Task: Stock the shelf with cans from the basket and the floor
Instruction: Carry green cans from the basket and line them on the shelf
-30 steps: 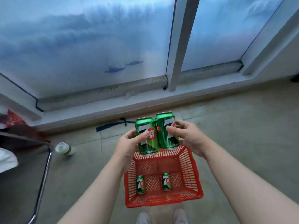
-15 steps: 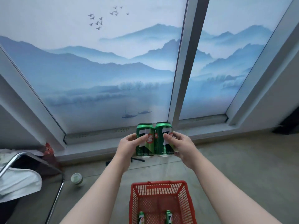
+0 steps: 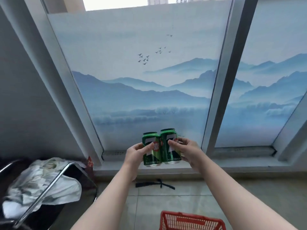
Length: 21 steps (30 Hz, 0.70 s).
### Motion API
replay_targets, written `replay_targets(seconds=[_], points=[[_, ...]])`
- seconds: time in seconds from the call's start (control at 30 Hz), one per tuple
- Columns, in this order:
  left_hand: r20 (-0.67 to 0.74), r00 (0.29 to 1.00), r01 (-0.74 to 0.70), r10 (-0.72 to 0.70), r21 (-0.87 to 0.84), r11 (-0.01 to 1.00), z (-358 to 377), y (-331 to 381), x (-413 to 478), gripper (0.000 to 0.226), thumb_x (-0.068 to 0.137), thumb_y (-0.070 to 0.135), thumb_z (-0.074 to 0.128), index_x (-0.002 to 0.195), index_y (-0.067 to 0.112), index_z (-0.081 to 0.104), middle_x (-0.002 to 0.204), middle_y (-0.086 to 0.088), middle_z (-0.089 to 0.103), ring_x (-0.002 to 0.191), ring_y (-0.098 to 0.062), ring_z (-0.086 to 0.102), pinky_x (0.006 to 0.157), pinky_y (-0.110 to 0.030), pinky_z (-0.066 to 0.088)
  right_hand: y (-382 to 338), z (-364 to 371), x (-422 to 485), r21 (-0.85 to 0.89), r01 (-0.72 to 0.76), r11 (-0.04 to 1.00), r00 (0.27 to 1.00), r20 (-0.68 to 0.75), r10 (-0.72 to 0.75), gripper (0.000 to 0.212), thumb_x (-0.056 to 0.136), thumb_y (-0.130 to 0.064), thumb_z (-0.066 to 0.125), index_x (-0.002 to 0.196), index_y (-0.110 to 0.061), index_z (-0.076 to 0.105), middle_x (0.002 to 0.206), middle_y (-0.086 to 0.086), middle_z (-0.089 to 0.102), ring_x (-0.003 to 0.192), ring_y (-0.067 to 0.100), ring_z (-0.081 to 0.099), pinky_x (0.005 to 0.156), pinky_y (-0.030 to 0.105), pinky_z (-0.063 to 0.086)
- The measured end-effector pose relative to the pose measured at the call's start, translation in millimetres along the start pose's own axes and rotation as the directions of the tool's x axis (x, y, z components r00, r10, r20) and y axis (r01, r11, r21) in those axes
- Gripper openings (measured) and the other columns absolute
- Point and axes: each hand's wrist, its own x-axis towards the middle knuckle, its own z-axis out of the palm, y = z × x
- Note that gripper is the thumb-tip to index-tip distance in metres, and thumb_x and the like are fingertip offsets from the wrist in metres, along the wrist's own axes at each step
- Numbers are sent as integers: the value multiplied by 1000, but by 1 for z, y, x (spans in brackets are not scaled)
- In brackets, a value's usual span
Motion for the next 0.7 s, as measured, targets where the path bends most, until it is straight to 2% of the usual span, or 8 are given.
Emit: replay_targets(seconds=[0.17,0.27,0.4,0.47,0.53,0.57,0.63,0.7], points=[[-127,991,-35,31,-26,999,-32,15,-19,43,64,49,81,95,23,67,107,-1,72,114,-25,59,110,-50,37,-5,36,19,-6,19,1000,986,167,-18,26,81,-22,76,103,-11,67,96,7,71,86,19,64,65,26,43],[-258,964,-70,59,-33,997,-56,13,-29,74,51,61,85,109,17,68,110,-2,73,114,-26,60,110,-51,37,-6,60,29,-26,20,999,961,278,-12,29,81,-23,76,106,-10,68,99,7,71,84,18,64,64,27,43],[-452,889,-114,78,-53,992,-82,13,-57,83,46,59,89,113,14,70,108,-2,75,110,-26,65,104,-48,46,-9,97,34,-64,71,995,894,446,-35,51,66,-34,81,108,-8,69,94,6,74,80,17,68,62,23,49],[-526,848,-133,69,-84,988,-88,16,-77,57,61,43,87,105,11,72,101,-5,76,98,-23,69,87,-34,57,-10,114,31,-65,66,996,856,516,-23,41,73,-28,79,108,-8,69,91,5,75,73,11,72,54,18,51],[-603,796,-136,54,-91,987,-94,18,-100,22,78,22,78,96,12,72,92,-4,75,81,-16,69,62,-18,55,-11,132,20,-53,47,997,804,594,-6,23,84,-16,74,106,-10,69,87,2,75,64,3,71,46,12,49],[-649,759,-147,53,-92,985,-97,18,-115,15,81,17,75,95,13,72,90,-3,75,78,-14,68,57,-16,52,-10,142,13,-58,39,998,773,634,6,19,86,-13,72,105,-10,69,85,2,74,62,2,71,45,12,48],[-720,692,-175,54,-94,980,-102,19,-141,14,81,16,76,94,13,72,91,-2,76,82,-16,71,63,-20,55,-6,160,0,-57,35,998,720,694,14,20,85,-15,73,103,-11,70,85,3,75,64,4,72,49,14,51],[-797,602,-186,56,-72,980,-108,15,-171,24,75,21,81,95,11,74,97,-7,77,95,-25,71,86,-36,58,-1,181,-15,-72,49,996,662,749,21,34,75,-28,81,103,-11,72,90,5,77,74,11,72,65,23,56]])
